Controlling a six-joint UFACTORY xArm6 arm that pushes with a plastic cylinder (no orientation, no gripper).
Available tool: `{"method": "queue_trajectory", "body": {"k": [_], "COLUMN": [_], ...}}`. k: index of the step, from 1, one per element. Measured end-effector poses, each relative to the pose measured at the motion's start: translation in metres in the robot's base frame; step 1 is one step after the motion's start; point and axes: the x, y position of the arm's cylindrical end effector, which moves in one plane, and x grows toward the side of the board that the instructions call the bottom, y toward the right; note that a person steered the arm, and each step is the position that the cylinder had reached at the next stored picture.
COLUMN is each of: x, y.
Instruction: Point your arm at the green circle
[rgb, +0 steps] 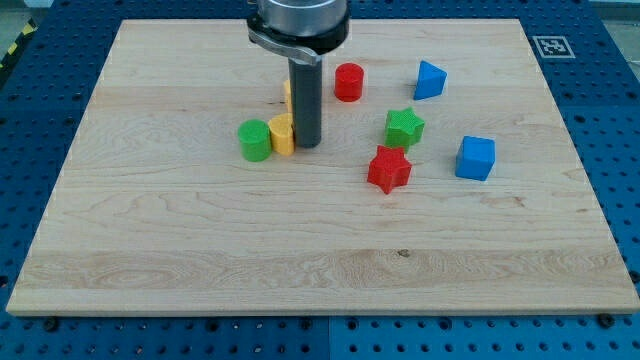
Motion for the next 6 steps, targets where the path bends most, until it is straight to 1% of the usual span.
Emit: {"method": "queue_trajectory", "body": {"k": [1,2,3,4,5,6], "x": [0.005,0.043,0.052,0.052,0.047,0.040], "y": [0.012,0.034,0.017,-0.028,-0.045,-0.046]}}
